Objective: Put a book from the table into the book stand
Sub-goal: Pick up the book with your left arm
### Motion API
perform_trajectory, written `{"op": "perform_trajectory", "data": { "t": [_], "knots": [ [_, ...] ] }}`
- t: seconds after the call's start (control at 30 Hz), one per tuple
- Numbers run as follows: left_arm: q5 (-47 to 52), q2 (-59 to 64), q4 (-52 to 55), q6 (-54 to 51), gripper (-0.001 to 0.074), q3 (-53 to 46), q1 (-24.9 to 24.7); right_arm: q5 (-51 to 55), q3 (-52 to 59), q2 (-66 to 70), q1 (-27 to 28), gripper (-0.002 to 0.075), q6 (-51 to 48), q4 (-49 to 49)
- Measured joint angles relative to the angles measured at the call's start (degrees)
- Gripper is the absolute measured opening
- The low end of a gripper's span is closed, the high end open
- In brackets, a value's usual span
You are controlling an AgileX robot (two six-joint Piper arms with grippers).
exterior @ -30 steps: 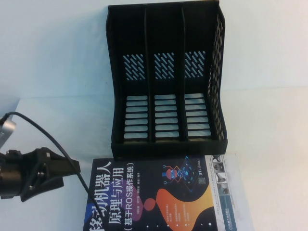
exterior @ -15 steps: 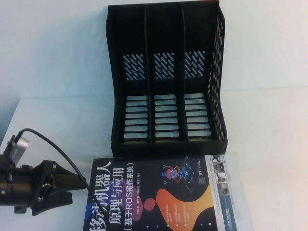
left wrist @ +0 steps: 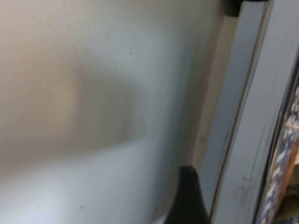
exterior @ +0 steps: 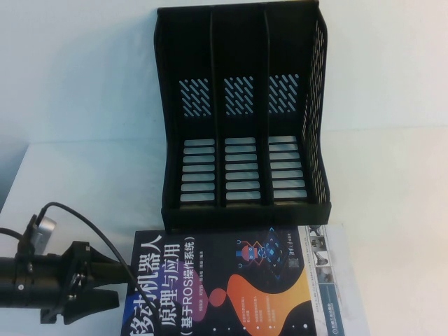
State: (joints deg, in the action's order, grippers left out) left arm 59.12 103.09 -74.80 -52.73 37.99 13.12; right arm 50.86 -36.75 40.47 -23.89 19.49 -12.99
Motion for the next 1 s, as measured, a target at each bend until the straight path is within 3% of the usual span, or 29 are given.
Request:
{"op": "perform_trajectory", "data": {
  "t": [0.37,0.63,1.0],
  "knots": [
    [5.81,6.63,-6.34,-7.05,0.0475,0.47,0.0,0.0,0.0,0.0,0.0,-0.0002,0.0,-0.1],
    [6.17,6.63,-6.55,-7.65,0.0416,0.55,-0.13,-0.12,0.0,0.0,0.0,-0.0002,0.37,-0.1],
    [0.48,6.63,-7.03,-6.51,0.0412,0.55,-7.59,-0.17,0.0,0.0,0.0,-0.0002,0.58,-0.1]
  ]
}}
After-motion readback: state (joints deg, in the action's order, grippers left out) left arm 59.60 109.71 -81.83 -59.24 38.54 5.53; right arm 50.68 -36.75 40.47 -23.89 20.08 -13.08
